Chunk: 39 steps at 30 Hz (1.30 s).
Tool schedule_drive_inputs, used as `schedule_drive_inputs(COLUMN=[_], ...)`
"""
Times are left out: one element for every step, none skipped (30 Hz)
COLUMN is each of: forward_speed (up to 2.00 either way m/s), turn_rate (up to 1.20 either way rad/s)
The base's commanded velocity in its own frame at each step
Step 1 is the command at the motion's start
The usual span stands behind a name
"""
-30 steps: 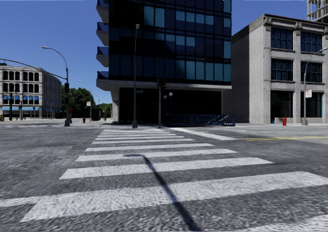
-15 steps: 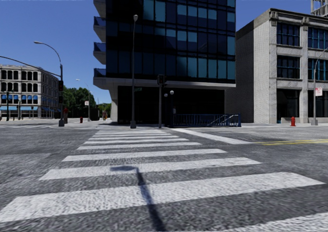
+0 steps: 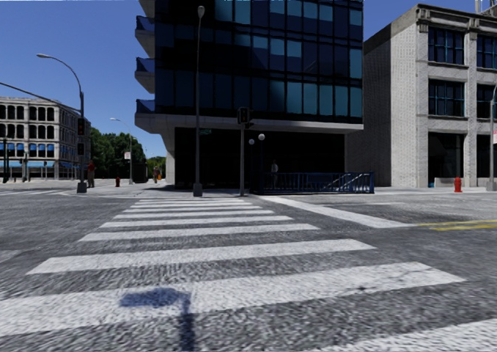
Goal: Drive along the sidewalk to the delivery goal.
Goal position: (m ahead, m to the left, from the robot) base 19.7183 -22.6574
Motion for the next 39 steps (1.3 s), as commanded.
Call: schedule_drive_inputs(forward_speed=[2.00, 2.00, 2.00, 2.00, 2.00, 2.00, 2.00, 2.00, 2.00, 2.00, 2.00, 2.00, 2.00, 2.00, 2.00, 2.00, 2.00, 2.00, 2.00, 2.00, 2.00, 2.00, 2.00, 2.00, 2.00, 2.00, 2.00, 2.00, 2.00, 2.00, 2.00, 2.00, 2.00, 2.00, 2.00, 2.00, 2.00, 2.00, 2.00], turn_rate=[0.00, 0.00, 0.00, 0.00, 0.00, 0.00, 0.00, 0.00, 0.00, 0.00, 0.00, 0.00, 0.00, 0.00, 0.00, 0.00, 0.00, 0.00, 0.00, 0.00, 0.00, 0.00, 0.00, 0.00, 0.00, 0.00, 0.00, 0.00, 0.00, 0.00, 0.00, 0.00, 0.00, 0.00, 0.00, 0.00, 0.00, 0.04, 0.08])
